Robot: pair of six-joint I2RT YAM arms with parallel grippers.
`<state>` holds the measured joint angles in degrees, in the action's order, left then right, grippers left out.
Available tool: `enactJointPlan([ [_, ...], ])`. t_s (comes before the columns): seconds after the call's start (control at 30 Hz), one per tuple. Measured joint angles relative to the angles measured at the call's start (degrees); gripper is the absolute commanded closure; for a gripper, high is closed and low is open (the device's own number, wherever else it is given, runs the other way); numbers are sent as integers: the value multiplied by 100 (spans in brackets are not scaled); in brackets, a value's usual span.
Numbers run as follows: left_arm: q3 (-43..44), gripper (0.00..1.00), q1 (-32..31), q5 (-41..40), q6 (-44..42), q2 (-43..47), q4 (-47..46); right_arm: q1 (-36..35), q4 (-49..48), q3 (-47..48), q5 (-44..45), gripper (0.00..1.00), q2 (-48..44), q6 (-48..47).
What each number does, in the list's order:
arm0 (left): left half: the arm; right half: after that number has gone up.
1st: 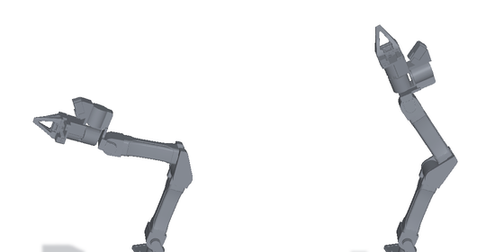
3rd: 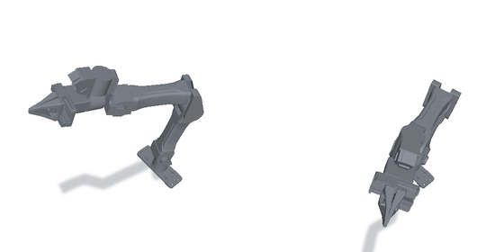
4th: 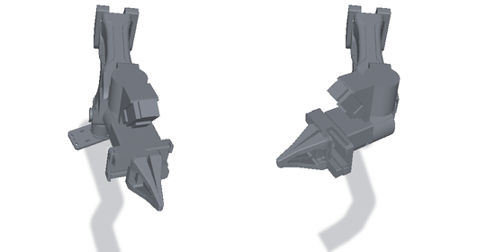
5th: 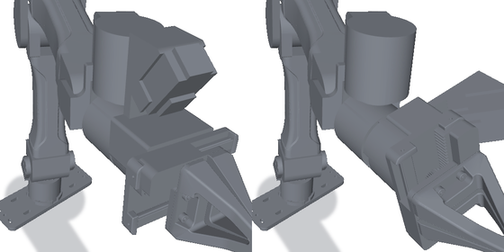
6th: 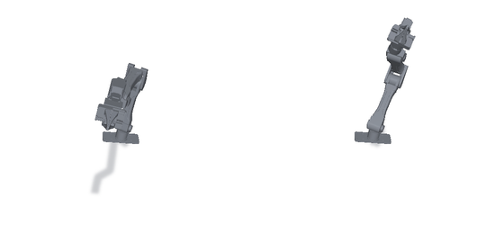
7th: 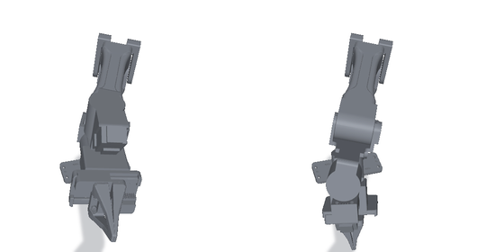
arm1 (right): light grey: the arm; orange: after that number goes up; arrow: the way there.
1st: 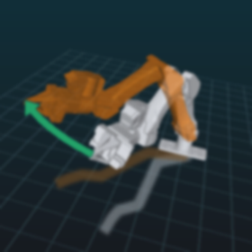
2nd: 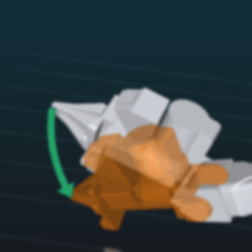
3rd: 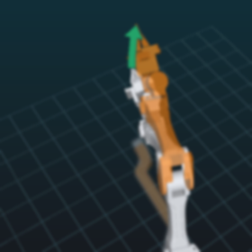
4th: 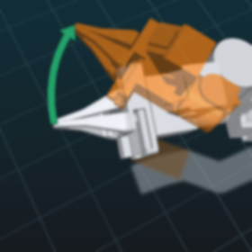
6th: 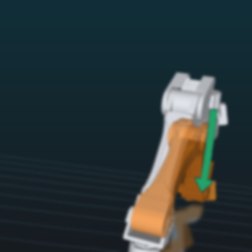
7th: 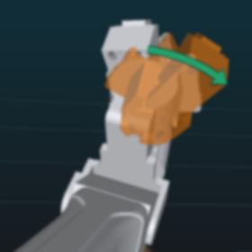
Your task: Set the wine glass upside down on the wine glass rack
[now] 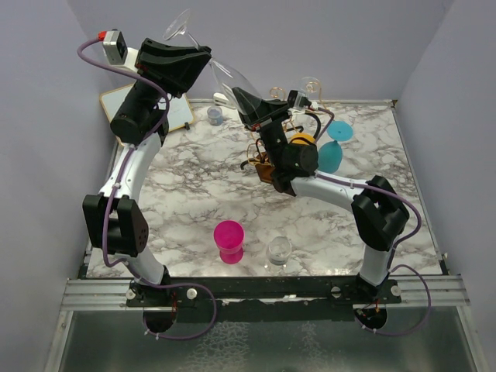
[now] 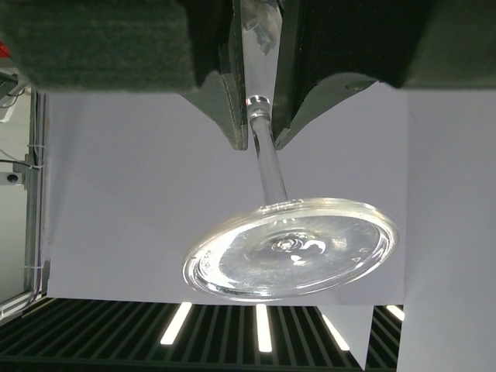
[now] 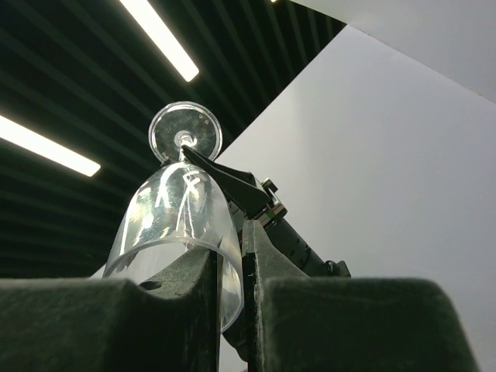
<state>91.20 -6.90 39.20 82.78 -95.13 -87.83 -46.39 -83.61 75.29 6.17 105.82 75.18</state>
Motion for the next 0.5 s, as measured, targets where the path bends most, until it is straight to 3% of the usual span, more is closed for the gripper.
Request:
enactJointPlan([
  [0.17,0,79,-31,-9,-17,-4,0,0,0,20,-11,99,2,0],
  [0.43,0,68,-61,-7,-28,-4,-2,2,0,42,-7,99,2,-4],
  [0.5,0,70,-76,2,-31,-4,-2,2,0,48,-2,99,2,-2],
])
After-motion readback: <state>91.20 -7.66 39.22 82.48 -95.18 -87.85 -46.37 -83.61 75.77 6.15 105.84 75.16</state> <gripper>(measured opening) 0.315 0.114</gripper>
